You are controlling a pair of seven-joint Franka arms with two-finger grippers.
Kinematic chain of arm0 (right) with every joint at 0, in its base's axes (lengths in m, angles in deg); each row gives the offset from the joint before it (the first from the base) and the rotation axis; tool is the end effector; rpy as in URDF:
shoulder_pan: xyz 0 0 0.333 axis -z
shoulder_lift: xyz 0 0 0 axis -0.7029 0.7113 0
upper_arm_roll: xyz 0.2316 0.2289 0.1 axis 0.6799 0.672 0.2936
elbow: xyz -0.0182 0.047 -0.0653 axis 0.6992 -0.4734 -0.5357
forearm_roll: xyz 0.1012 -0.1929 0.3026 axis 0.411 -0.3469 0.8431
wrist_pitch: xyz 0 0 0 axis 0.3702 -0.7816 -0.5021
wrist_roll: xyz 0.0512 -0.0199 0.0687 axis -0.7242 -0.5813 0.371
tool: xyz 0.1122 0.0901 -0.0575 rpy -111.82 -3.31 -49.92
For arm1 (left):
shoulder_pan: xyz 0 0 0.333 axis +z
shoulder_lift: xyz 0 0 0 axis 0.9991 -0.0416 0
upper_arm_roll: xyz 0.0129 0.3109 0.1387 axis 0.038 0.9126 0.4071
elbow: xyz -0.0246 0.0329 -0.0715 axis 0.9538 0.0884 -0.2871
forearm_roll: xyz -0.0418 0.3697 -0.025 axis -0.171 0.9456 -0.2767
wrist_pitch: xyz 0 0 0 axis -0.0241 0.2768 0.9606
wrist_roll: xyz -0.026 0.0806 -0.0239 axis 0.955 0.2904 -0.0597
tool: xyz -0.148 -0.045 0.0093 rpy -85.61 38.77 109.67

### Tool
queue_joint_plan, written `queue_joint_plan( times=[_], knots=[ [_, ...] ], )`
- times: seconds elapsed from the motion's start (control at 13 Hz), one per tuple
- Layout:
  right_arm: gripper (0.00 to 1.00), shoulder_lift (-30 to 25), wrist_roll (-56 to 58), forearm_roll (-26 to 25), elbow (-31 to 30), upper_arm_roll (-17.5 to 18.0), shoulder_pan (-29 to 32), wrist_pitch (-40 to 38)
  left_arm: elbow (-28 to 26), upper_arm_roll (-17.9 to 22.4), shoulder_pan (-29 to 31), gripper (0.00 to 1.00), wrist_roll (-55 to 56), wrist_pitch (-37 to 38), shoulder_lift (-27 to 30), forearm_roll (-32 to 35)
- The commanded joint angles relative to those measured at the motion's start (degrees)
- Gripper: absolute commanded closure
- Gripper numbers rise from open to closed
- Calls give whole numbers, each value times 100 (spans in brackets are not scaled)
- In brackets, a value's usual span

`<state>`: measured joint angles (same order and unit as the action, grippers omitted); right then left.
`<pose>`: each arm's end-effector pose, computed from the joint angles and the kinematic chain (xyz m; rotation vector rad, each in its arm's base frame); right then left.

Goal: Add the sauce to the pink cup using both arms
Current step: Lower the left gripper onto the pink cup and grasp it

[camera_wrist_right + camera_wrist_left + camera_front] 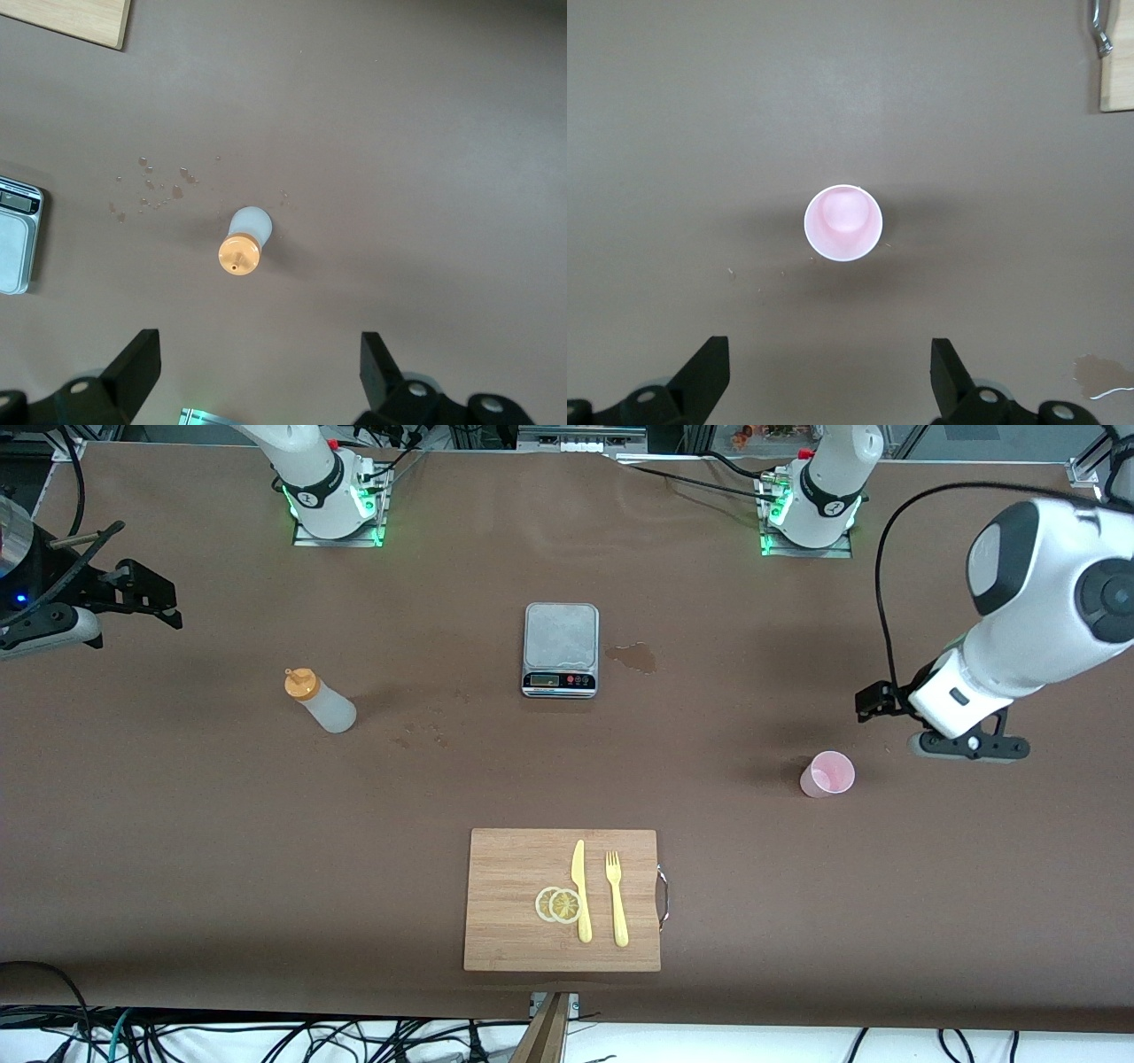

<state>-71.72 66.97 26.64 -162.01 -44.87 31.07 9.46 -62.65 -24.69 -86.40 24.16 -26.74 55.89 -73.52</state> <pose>0.5315 0.0285 0.5927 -3.0994 -0.4378 0.0903 0.5770 -0.0482 0.4152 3.1306 -0.1157 -0.1435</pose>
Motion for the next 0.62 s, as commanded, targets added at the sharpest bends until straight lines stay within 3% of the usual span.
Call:
queue_joint_plan(
  times=[0.0, 0.23, 0.54],
  knots=[
    [0, 2, -96, -51, 85, 15, -11, -81, -139, 170, -8, 0, -842, -493, -448, 164],
    [0, 11, -96, -51, 85, 15, -11, -81, -254, 416, 28, 0, -1767, -1301, -1003, 164],
    [0, 11, -96, -59, 85, 15, -3, -55, -439, 417, 1, 0, -1804, -2146, -1583, 155]
  ],
)
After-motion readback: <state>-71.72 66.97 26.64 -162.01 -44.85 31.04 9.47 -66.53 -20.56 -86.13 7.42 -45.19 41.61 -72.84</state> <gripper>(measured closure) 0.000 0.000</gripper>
